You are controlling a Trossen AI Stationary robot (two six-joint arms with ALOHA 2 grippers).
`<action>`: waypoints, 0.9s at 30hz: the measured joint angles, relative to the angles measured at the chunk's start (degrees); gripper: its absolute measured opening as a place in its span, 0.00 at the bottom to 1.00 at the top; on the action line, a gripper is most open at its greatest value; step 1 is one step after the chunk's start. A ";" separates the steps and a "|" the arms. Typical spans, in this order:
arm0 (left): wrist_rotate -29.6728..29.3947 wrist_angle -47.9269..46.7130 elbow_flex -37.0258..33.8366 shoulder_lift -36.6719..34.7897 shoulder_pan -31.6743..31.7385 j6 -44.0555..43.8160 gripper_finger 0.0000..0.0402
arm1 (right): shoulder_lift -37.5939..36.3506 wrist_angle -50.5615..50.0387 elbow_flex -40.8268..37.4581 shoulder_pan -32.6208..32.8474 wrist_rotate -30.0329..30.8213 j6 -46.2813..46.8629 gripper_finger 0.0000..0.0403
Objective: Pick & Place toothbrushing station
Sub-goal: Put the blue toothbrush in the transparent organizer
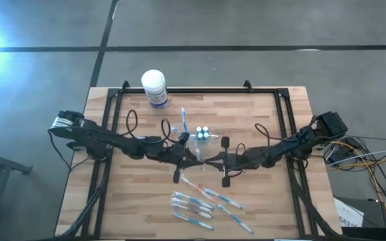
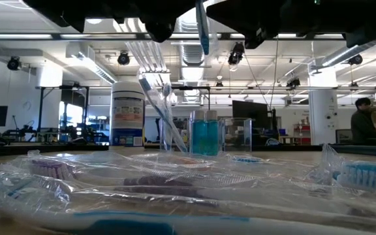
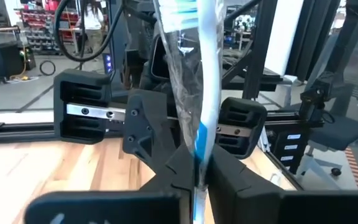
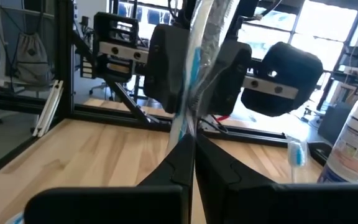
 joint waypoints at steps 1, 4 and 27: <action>-0.27 -0.68 0.00 -0.33 -0.09 0.06 0.06 | 0.00 -0.13 0.00 0.00 0.02 0.12 0.02; -1.94 -4.16 -0.10 -2.17 -0.34 1.10 0.05 | -0.04 -0.19 -0.13 0.00 0.32 0.24 0.02; -12.72 -29.02 -0.20 -13.45 -6.88 3.33 0.05 | -0.92 2.72 -0.11 0.21 -0.23 7.88 0.52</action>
